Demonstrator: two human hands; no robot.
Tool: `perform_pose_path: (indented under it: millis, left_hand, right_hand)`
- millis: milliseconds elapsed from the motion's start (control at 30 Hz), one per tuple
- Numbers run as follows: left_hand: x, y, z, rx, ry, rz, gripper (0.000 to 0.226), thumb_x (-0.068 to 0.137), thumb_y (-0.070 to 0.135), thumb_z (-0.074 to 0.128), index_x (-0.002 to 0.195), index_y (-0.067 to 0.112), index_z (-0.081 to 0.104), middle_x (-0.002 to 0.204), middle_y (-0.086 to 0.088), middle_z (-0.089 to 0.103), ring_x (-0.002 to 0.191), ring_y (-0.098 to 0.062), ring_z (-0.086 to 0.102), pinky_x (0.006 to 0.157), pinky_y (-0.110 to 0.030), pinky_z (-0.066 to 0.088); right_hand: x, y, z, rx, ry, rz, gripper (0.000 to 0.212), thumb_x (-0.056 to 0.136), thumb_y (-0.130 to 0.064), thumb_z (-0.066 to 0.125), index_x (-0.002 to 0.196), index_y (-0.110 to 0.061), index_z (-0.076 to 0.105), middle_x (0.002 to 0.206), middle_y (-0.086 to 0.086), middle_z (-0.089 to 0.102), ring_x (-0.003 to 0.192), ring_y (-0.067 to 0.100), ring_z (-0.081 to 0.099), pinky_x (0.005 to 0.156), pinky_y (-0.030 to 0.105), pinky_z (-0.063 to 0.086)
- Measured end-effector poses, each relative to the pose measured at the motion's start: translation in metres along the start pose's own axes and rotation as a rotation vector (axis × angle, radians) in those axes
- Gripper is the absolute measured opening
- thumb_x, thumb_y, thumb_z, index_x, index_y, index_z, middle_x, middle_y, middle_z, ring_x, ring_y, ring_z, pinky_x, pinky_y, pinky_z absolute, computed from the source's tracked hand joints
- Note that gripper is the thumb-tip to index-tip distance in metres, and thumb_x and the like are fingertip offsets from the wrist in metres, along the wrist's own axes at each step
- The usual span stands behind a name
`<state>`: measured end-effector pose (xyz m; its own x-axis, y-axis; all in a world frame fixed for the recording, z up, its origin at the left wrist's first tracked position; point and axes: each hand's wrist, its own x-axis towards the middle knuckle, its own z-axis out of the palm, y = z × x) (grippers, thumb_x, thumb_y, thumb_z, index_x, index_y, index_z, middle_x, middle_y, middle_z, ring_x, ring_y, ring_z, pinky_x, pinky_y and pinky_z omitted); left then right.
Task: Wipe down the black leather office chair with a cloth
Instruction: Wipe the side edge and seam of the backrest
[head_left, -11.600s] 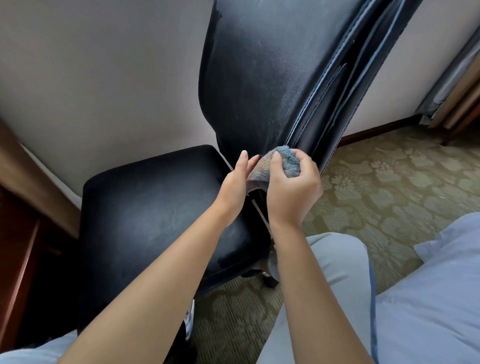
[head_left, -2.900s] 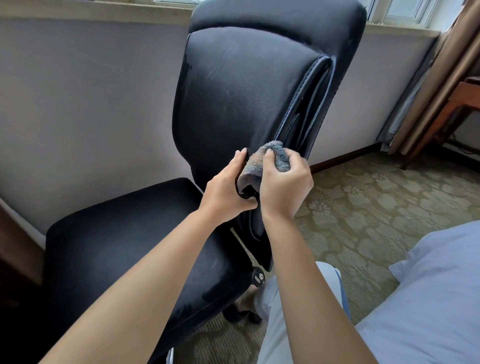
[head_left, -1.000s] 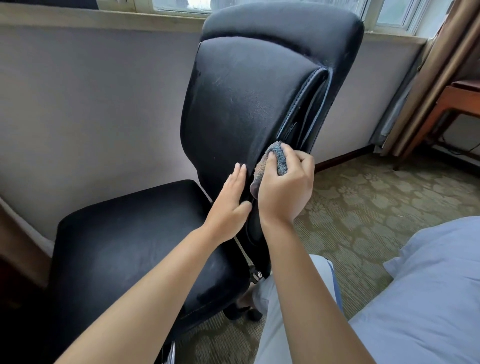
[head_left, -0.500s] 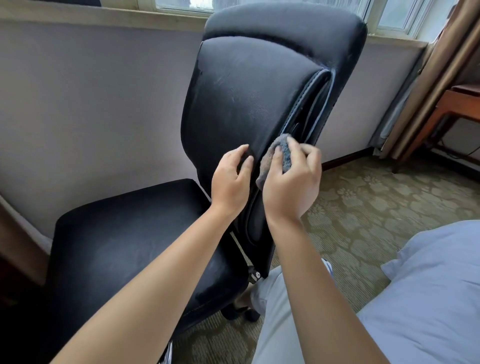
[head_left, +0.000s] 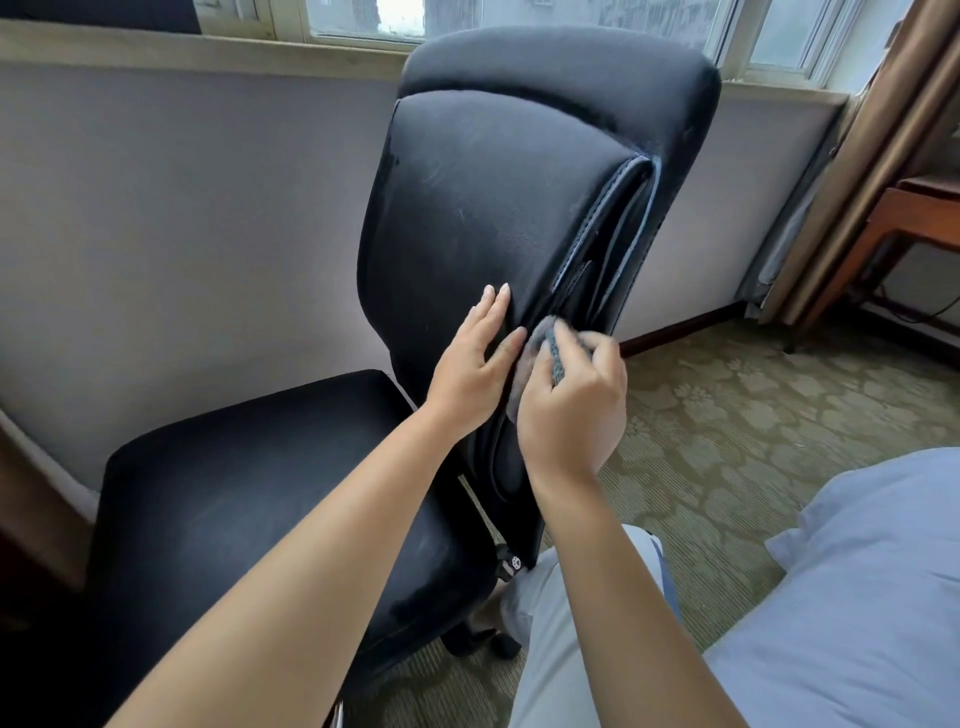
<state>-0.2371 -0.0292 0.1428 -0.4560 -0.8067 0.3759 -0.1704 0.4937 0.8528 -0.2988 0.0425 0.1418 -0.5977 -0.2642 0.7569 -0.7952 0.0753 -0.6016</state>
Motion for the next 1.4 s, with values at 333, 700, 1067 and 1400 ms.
perform_pose_path:
  millis: [333,700,1067,1400]
  left_hand:
    - [-0.001,0.008,-0.007,-0.011,-0.015,-0.03,0.053,0.098,0.022,0.051,0.147,0.025,0.032,0.156,0.007,0.023,0.142,-0.001,0.016,0.11,-0.012,0.011]
    - [0.002,0.009,-0.014,0.005,-0.035,-0.055,0.049,0.098,0.024,0.049,0.145,0.028,0.035,0.154,0.009,0.027,0.141,0.0,0.02,0.113,-0.016,0.013]
    - [0.002,0.008,-0.01,-0.046,-0.021,-0.07,0.05,0.097,0.024,0.051,0.145,0.029,0.036,0.154,0.009,0.027,0.142,-0.001,0.02,0.119,-0.028,0.015]
    - [0.0,0.016,-0.015,-0.132,-0.042,-0.13,0.047,0.098,0.009,0.047,0.144,0.019,0.039,0.154,0.002,0.03,0.141,-0.004,0.023,0.119,-0.027,0.016]
  right_hand:
    - [0.016,-0.007,0.004,-0.089,-0.041,0.003,0.033,0.083,-0.013,0.057,0.114,-0.011,0.068,0.092,0.007,0.06,0.086,0.027,0.059,0.057,0.029,0.045]
    - [0.044,-0.017,-0.019,-0.063,-0.012,0.065,0.033,0.089,-0.014,0.057,0.12,-0.02,0.065,0.101,0.002,0.058,0.095,0.02,0.054,0.063,0.028,0.035]
    - [0.042,-0.015,-0.02,-0.499,-0.216,-0.151,0.031,0.08,-0.007,0.063,0.109,-0.016,0.07,0.081,0.008,0.06,0.068,0.027,0.06,0.051,0.027,0.03]
    - [-0.004,-0.004,-0.013,-0.327,-0.424,-0.013,0.036,0.097,-0.016,0.044,0.131,-0.021,0.055,0.106,0.006,0.057,0.096,0.026,0.056,0.061,0.031,0.035]
